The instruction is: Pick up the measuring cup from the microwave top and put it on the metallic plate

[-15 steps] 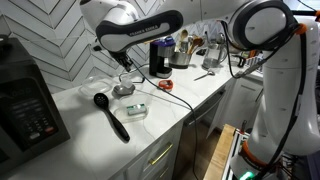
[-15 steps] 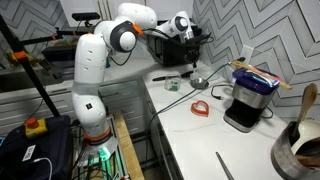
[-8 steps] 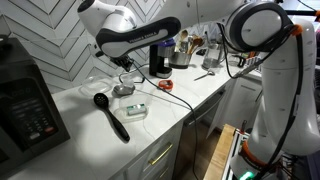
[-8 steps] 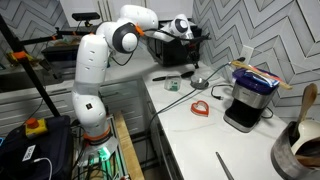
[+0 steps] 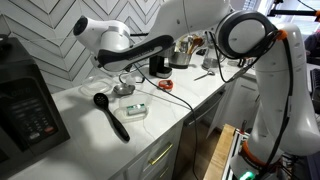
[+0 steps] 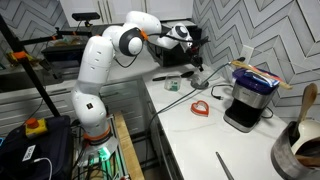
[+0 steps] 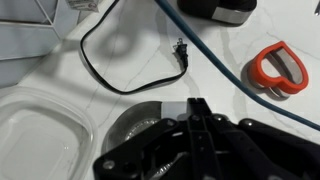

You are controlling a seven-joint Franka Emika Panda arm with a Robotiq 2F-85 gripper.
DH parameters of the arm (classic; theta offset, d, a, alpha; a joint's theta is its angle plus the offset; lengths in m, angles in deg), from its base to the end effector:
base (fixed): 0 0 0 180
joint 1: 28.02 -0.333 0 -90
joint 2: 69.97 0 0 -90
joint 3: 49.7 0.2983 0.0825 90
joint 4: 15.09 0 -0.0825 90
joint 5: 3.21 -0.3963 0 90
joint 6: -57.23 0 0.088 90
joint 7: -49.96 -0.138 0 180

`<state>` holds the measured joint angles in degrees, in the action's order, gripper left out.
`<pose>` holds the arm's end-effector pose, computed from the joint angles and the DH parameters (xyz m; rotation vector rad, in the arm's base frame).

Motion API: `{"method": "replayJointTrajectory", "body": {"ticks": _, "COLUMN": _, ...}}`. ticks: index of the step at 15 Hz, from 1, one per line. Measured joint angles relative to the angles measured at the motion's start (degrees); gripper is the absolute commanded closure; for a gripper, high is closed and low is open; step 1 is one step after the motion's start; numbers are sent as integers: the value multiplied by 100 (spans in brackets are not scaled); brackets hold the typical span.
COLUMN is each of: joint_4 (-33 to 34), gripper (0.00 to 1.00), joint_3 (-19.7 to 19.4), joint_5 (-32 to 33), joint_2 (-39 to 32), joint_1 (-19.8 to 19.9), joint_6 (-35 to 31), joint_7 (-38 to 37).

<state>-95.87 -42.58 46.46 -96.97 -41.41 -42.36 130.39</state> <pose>0.6838 0.1425 0.4074 1.3566 2.0374 -0.6520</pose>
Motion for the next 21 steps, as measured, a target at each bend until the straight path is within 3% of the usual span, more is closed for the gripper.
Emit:
{"method": "replayJointTrajectory", "body": {"ticks": 4, "joint_4": 17, "gripper": 100, "joint_3": 3, "joint_5": 462, "joint_2": -142, "joint_1": -219, "joint_6": 77, "joint_7": -203}}
{"method": "replayJointTrajectory", "body": {"ticks": 5, "joint_4": 26, "gripper": 90, "joint_3": 6, "joint_5": 529, "joint_2": -171, "joint_1": -271, "joint_6": 108, "joint_7": -246}}
{"method": "replayJointTrajectory", "body": {"ticks": 6, "joint_4": 37, "gripper": 73, "joint_3": 7, "joint_5": 585, "joint_2": -199, "joint_1": -318, "joint_6": 161, "joint_7": -270}}
{"method": "replayJointTrajectory", "body": {"ticks": 16, "joint_4": 217, "gripper": 1, "joint_3": 27, "joint_5": 663, "joint_2": -361, "joint_1": -421, "joint_6": 461, "joint_7": -393}}
{"method": "replayJointTrajectory", "body": {"ticks": 21, "joint_4": 739, "gripper": 0, "joint_3": 51, "joint_5": 243, "joint_2": -319, "joint_1": -350, "joint_6": 510, "joint_7": -666}}
